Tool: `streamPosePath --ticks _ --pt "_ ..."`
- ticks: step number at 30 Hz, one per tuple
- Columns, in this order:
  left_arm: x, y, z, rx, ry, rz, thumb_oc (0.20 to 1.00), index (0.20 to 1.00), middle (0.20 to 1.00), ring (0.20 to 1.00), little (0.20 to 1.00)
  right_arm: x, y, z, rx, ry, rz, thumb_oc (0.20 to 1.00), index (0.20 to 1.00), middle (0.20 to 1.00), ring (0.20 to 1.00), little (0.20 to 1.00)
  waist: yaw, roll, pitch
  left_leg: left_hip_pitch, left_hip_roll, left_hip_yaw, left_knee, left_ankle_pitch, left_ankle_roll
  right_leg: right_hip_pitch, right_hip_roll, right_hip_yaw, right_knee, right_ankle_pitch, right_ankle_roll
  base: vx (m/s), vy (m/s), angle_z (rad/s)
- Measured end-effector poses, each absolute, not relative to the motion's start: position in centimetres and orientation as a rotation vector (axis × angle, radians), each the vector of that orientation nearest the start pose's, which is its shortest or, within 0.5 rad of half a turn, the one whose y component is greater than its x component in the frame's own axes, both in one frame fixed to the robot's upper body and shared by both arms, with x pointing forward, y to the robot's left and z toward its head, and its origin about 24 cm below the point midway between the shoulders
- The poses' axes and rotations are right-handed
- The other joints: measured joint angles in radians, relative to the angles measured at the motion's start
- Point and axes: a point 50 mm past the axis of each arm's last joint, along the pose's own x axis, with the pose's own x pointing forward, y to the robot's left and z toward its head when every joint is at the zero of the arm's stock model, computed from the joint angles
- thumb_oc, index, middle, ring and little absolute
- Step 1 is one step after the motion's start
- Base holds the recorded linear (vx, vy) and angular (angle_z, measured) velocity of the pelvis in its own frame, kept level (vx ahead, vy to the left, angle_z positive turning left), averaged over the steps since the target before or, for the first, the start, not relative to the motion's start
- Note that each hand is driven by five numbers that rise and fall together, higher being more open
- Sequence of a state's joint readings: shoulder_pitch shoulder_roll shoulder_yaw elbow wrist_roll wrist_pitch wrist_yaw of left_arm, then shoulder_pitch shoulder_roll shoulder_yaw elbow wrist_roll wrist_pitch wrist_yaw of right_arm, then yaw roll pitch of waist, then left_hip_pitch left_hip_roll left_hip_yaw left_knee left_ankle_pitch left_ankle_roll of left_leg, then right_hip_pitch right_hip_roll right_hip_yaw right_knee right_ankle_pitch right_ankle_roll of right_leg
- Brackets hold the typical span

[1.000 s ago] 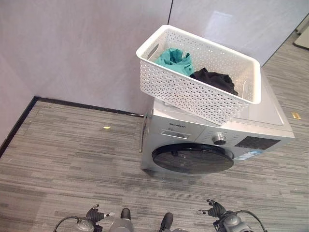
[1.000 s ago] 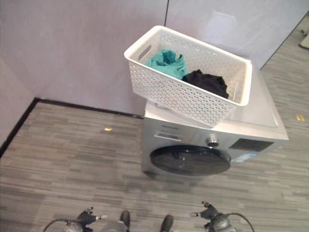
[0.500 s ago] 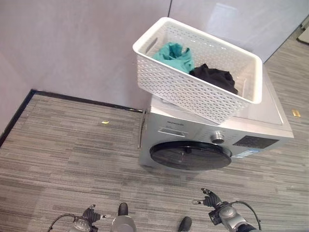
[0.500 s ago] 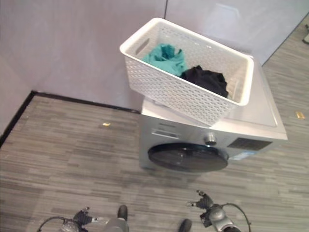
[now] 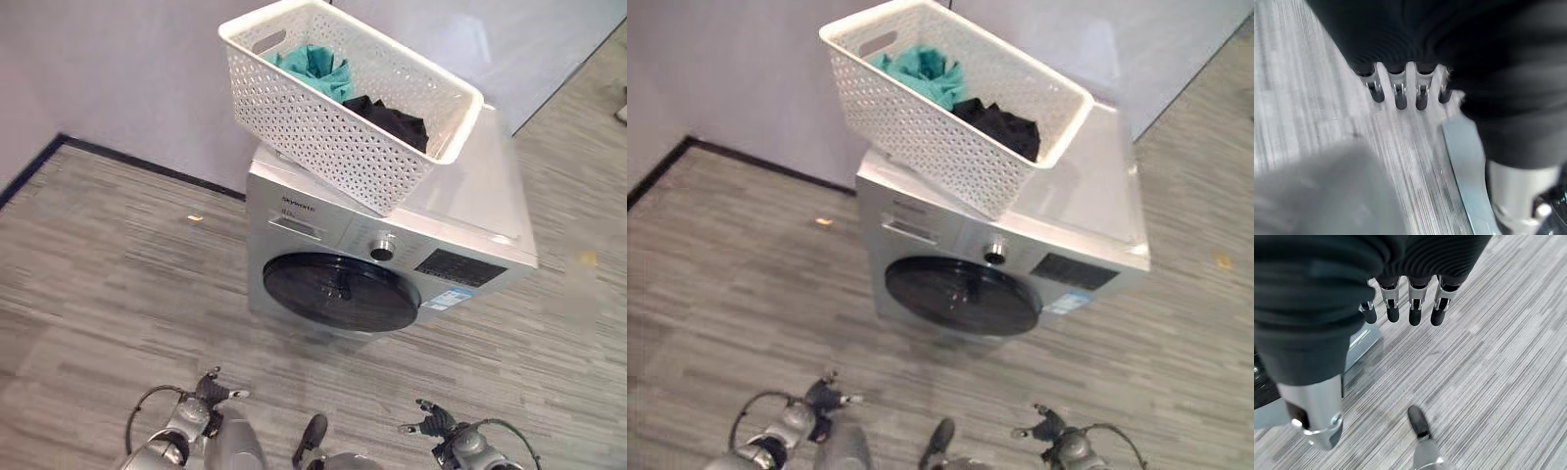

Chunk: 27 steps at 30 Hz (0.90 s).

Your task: Grab the laundry basket,head to the washer,open it,put in the laundry and shut it.

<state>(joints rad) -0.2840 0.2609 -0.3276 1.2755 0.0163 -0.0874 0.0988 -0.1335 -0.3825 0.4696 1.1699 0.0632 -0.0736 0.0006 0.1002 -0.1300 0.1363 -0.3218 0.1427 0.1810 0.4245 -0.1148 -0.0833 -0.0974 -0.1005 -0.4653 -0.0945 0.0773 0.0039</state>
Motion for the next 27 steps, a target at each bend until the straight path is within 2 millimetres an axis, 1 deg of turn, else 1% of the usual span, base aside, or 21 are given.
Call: streamPosePath --ticks 1,2,3,5,6,7,9,10,11,13,14,15,17,19,27 --pt "19.6 21.9 -12.6 0.526 0.906 -0.066 1.0 1.0 1.0 1.0 1.0 15.0 -25.1 -13.6 -0.569 1.029 0.163 1.0 1.0 1.0 1.0 1.0 -0.003 0.023 -0.012 0.036 -0.013 0.01 -0.089 -0.016 0.023 -0.008 0.004 0.0 0.0 0.003 0.009 0.09 0.007 0.14" --pt "19.5 21.8 -12.7 0.523 0.908 -0.072 1.0 1.0 1.0 1.0 1.0 14.5 -24.9 -13.9 -0.557 1.047 0.163 1.0 1.0 1.0 1.0 1.0 -0.006 0.034 -0.007 0.098 -0.04 -0.002 -0.21 -0.01 0.039 -0.008 -0.003 0.007 0.008 0.019 0.041 0.05 0.007 0.15" --pt "19.5 21.9 -12.7 0.524 0.906 -0.071 1.0 1.0 1.0 1.0 1.0 14.3 -24.6 -14.1 -0.548 1.054 0.172 1.0 1.0 1.0 1.0 1.0 -0.004 0.031 -0.006 0.11 -0.048 -0.002 -0.237 0.012 0.042 -0.004 -0.003 0.016 0.008 0.016 0.059 0.05 0.035 0.21" --pt "18.5 22.3 -13.1 0.524 0.935 -0.067 1.0 1.0 1.0 1.0 1.0 14.1 -24.3 -14.2 -0.519 1.049 0.153 1.0 1.0 1.0 1.0 1.0 -0.004 0.02 -0.011 0.116 -0.06 -0.012 -0.242 0.024 0.056 0.004 -0.011 0.006 0.008 0.033 0.048 0.01 0.103 0.18" --pt "17.6 22.4 -13.5 0.52 0.961 -0.074 1.0 1.0 1.0 1.0 1.0 14.3 -24.4 -14.1 -0.506 1.042 0.136 1.0 1.0 1.0 1.0 1.0 -0.004 0.018 -0.012 0.129 -0.069 -0.009 -0.263 0.033 0.06 0.005 -0.019 0.007 0.009 0.035 0.047 0.01 0.117 0.05" --pt "17.0 22.5 -13.7 0.516 0.979 -0.077 1.0 1.0 1.0 1.0 1.0 14.6 -24.5 -13.9 -0.495 1.026 0.123 1.0 1.0 1.0 1.0 1.0 -0.003 0.019 -0.011 0.14 -0.073 -0.007 -0.279 0.04 0.064 0.009 -0.017 0.008 0.009 0.035 0.047 0.05 0.07 -0.02" --pt "15.5 22.9 -14.2 0.502 1.018 -0.069 1.0 1.0 1.0 1.0 1.0 14.9 -24.3 -13.8 -0.493 1.011 0.125 1.0 1.0 1.0 1.0 1.0 -0.004 0.019 -0.012 0.169 -0.082 -0.001 -0.315 0.05 0.064 0.019 -0.025 0.013 0.009 0.036 0.048 0.03 0.041 -0.04" --pt "15.2 23.1 -14.3 0.494 1.027 -0.06 1.0 1.0 1.0 1.0 1.0 14.9 -24.3 -13.7 -0.492 1.007 0.127 1.0 1.0 1.0 1.0 1.0 -0.004 0.02 -0.011 0.182 -0.084 0.001 -0.329 0.054 0.064 0.023 -0.025 0.014 0.009 0.036 0.048 0.01 0.023 -0.04" --pt "14.3 23.5 -14.6 0.487 1.051 -0.043 1.0 1.0 1.0 1.0 1.0 14.9 -24.2 -13.7 -0.491 1.005 0.128 1.0 1.0 1.0 1.0 1.0 -0.004 0.021 -0.013 0.199 -0.088 0.003 -0.349 0.061 0.065 0.031 -0.028 0.015 0.009 0.035 0.05 0.02 0.058 -0.02" --pt "13.8 23.9 -14.7 0.49 1.065 -0.037 1.0 1.0 1.0 1.0 1.0 14.9 -24.2 -13.7 -0.491 1.003 0.129 1.0 1.0 1.0 1.0 1.0 -0.003 0.021 -0.016 0.204 -0.09 0.003 -0.366 0.071 0.065 0.03 -0.031 0.014 0.009 0.034 0.05 0.03 0.058 0.0" --pt "12.6 24.3 -15.0 0.484 1.101 -0.026 1.0 1.0 1.0 1.0 1.0 15.1 -24.1 -13.6 -0.491 0.993 0.131 1.0 1.0 1.0 1.0 1.0 -0.003 0.021 -0.02 0.224 -0.095 0.01 -0.401 0.085 0.065 0.031 -0.034 0.018 0.009 0.035 0.051 0.04 0.043 -0.07" --pt "12.3 24.3 -15.1 0.48 1.111 -0.02 1.0 1.0 1.0 1.0 1.0 15.2 -24.0 -13.6 -0.49 0.986 0.133 1.0 1.0 1.0 1.0 1.0 -0.004 0.021 -0.023 0.231 -0.096 0.017 -0.409 0.089 0.065 0.031 -0.032 0.021 0.009 0.035 0.051 0.02 0.026 -0.16" --pt "10.9 24.5 -15.4 0.482 1.15 -0.016 1.0 1.0 1.0 1.0 1.0 15.7 -23.8 -13.4 -0.502 0.961 0.14 1.0 1.0 1.0 1.0 1.0 -0.004 0.025 -0.031 0.24 -0.098 0.021 -0.423 0.095 0.067 0.031 -0.033 0.026 0.009 0.036 0.052 0.01 0.025 -0.08" --pt "11.0 24.5 -15.4 0.481 1.147 -0.018 1.0 1.0 1.0 1.0 1.0 15.7 -23.8 -13.3 -0.523 0.957 0.147 1.0 1.0 1.0 1.0 1.0 -0.003 0.025 -0.031 0.249 -0.101 0.02 -0.436 0.104 0.066 0.033 -0.032 0.026 0.009 0.037 0.054 0.0 0.0 0.0" --pt "11.0 24.4 -15.4 0.485 1.144 -0.023 1.0 1.0 1.0 1.0 1.0 16.2 -23.5 -13.1 -0.577 0.919 0.158 1.0 1.0 1.0 1.0 1.0 -0.003 0.016 -0.049 0.251 -0.101 0.021 -0.446 0.112 0.064 0.03 -0.036 0.029 0.008 0.041 0.058 0.0 0.0 0.0"
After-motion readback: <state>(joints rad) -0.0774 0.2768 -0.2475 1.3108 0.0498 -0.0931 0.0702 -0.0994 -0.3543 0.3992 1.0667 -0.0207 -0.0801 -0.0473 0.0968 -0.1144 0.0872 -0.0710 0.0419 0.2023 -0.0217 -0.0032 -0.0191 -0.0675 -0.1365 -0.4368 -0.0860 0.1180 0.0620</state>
